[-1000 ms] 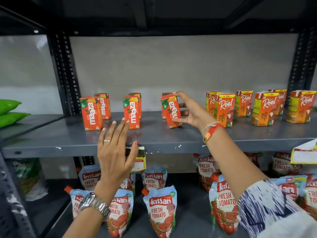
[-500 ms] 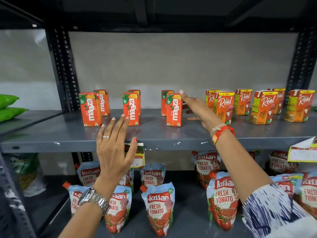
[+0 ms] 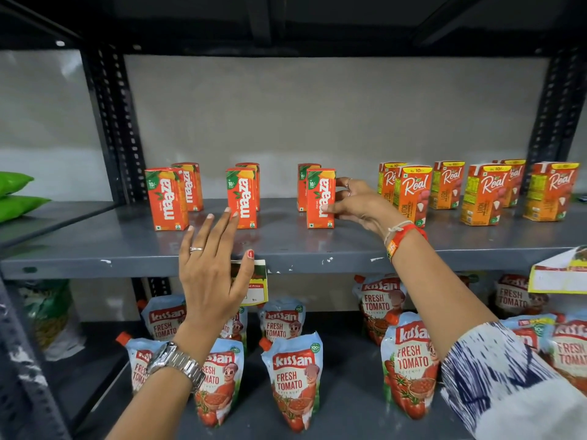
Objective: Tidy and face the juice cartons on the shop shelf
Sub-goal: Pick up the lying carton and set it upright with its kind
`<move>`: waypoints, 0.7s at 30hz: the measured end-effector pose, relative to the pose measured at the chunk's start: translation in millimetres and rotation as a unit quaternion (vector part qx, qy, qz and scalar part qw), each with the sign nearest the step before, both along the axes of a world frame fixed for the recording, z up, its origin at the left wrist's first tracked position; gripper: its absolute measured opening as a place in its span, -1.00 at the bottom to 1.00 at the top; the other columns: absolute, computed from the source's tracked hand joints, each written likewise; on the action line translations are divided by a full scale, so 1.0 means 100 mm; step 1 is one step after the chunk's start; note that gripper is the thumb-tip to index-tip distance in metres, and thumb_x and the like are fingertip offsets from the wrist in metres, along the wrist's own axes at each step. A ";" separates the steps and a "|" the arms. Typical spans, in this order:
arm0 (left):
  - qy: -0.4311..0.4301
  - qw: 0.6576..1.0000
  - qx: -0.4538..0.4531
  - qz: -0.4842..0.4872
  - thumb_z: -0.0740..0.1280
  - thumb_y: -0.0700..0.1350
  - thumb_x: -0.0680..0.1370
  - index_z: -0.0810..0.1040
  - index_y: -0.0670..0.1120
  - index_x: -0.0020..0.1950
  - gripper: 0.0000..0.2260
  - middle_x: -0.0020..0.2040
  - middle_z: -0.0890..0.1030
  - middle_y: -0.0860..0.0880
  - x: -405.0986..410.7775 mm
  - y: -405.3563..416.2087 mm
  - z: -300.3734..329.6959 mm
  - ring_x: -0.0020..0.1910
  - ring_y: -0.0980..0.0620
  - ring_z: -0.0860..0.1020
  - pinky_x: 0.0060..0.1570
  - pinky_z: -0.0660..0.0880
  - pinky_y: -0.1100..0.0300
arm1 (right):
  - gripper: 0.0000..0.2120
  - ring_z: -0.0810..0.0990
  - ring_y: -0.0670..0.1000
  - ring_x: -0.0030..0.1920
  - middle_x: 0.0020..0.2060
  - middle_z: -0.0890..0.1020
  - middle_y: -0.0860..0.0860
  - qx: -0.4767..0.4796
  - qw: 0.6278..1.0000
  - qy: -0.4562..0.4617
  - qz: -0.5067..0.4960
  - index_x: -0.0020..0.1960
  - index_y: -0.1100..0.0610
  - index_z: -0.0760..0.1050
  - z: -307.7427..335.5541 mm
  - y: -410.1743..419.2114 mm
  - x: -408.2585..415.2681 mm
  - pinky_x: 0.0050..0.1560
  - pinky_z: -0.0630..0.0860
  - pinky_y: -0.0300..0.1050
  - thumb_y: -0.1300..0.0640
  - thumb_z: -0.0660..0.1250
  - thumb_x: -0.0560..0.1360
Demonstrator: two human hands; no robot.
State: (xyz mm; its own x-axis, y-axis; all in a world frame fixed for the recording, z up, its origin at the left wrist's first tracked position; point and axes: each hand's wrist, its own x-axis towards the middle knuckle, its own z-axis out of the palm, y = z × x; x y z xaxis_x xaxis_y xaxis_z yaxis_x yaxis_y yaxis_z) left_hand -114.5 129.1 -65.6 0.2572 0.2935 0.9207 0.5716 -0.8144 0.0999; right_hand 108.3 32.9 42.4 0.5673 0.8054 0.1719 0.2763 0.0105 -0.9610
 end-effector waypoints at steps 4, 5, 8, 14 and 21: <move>0.003 1.000 -0.002 0.001 0.03 0.10 0.55 0.37 -0.13 0.40 -0.48 0.39 0.42 -0.06 0.00 0.00 0.00 0.40 -0.04 0.35 0.43 0.14 -0.02 | -0.41 0.51 0.16 0.28 0.25 0.53 0.22 0.002 1.000 0.017 0.008 0.39 0.20 0.26 -0.02 0.02 0.02 0.27 0.47 0.13 0.45 0.34 0.43; 0.003 1.000 -0.002 0.002 0.03 0.10 0.55 0.37 -0.13 0.40 -0.48 0.39 0.43 -0.06 0.00 0.00 0.00 0.40 -0.04 0.35 0.44 0.14 -0.02 | -0.41 0.51 0.16 0.28 0.25 0.53 0.22 0.004 1.000 0.019 0.010 0.39 0.20 0.25 -0.02 0.02 0.02 0.26 0.47 0.13 0.45 0.34 0.43; 0.003 1.000 -0.002 0.000 0.04 0.10 0.55 0.37 -0.13 0.40 -0.49 0.39 0.42 -0.06 0.00 0.00 0.00 0.40 -0.04 0.35 0.44 0.13 -0.01 | -0.42 0.50 0.16 0.28 0.26 0.52 0.23 0.005 1.000 0.020 0.015 0.39 0.20 0.24 -0.02 0.03 0.01 0.22 0.49 0.10 0.44 0.33 0.44; 0.007 1.000 -0.005 -0.001 0.05 0.10 0.55 0.36 -0.13 0.41 -0.49 0.40 0.42 -0.06 -0.01 0.00 -0.01 0.40 -0.04 0.35 0.44 0.13 -0.01 | -0.41 0.50 0.16 0.29 0.27 0.51 0.23 0.008 1.000 0.018 0.017 0.41 0.19 0.22 -0.03 0.03 0.00 0.18 0.50 0.07 0.43 0.32 0.45; 0.010 1.000 -0.009 -0.002 0.04 0.11 0.55 0.36 -0.12 0.41 -0.49 0.40 0.42 -0.05 -0.01 0.00 0.00 0.40 -0.03 0.35 0.43 0.15 -0.02 | -0.40 0.50 0.18 0.30 0.27 0.51 0.23 0.006 1.000 0.008 0.018 0.42 0.20 0.20 -0.04 0.05 0.01 0.25 0.48 0.13 0.44 0.32 0.45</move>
State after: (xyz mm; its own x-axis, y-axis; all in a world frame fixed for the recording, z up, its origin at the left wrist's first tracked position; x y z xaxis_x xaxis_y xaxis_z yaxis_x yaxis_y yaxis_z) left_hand -116.0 129.1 -65.9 0.2773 0.3096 0.9095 0.5703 -0.8149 0.1035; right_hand 109.7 38.2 38.0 0.5407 0.8230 0.1740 0.2609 0.0325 -0.9648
